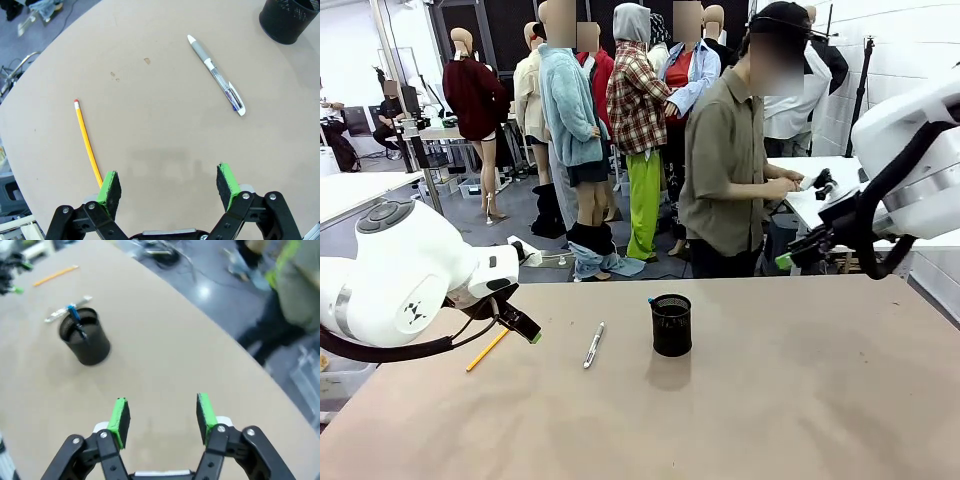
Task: Place the pens into the pen holder.
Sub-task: Pick up a writing instrument from the table and place it into the Pen holder.
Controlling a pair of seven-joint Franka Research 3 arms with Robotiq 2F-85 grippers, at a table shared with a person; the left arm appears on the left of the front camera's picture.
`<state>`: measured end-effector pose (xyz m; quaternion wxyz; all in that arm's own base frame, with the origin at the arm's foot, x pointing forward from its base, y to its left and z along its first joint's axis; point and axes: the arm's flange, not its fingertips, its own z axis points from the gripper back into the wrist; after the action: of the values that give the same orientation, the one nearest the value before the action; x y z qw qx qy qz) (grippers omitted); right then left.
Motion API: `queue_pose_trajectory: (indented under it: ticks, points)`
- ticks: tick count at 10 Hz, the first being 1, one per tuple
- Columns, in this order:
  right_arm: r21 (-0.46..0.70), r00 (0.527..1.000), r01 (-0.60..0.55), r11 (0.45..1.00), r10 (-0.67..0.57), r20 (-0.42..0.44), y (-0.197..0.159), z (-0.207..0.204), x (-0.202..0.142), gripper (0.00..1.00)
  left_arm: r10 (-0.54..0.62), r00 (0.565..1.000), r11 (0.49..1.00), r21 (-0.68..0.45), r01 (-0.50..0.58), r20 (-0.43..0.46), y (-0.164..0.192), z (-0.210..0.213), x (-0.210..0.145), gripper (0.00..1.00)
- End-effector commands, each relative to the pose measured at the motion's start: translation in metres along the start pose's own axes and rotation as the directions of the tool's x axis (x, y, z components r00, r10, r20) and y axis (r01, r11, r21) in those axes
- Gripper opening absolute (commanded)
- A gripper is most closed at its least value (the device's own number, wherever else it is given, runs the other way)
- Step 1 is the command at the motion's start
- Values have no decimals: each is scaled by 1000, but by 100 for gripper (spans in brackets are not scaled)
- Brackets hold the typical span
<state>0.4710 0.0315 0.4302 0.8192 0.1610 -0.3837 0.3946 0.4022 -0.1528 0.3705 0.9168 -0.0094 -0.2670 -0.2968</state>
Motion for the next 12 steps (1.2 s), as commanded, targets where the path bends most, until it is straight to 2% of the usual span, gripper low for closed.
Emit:
queue_pose_trajectory:
  ticks: [1, 3, 4, 6, 7, 8, 10, 12]
  points:
    - [-96, 966, 165, 982, -180, -185, 6, 21, 2, 68, 5, 1000, 1000, 0, -5, 2, 2, 1, 0, 100]
    - [-222, 901, 265, 938, -323, -290, -11, 34, -5, 68, 5, 1000, 1000, 0, -5, 2, 2, 1, 0, 100]
    - [-215, 885, 279, 936, -338, -320, -17, 34, -9, 68, 5, 1000, 1000, 0, -5, 2, 2, 1, 0, 100]
    - [-257, 826, 319, 912, -401, -396, -21, 23, -13, 68, 5, 1000, 1000, 0, -5, 2, 2, 1, 0, 100]
    - [-236, 831, 307, 922, -381, -406, -18, 15, -15, 68, 5, 1000, 1000, 0, -5, 2, 2, 1, 0, 100]
    - [-277, 853, 283, 918, -373, -365, -22, 27, -35, 68, 0, 1000, 1000, 0, 0, 0, 0, 0, 0, 100]
    - [-277, 853, 283, 918, -373, -365, -22, 27, -35, 68, 138, 987, 990, -8, -139, -79, 44, -12, 14, 100]
    - [-277, 853, 283, 918, -373, -365, -22, 27, -35, 68, 193, 962, 980, -13, -199, -191, 87, -31, 20, 100]
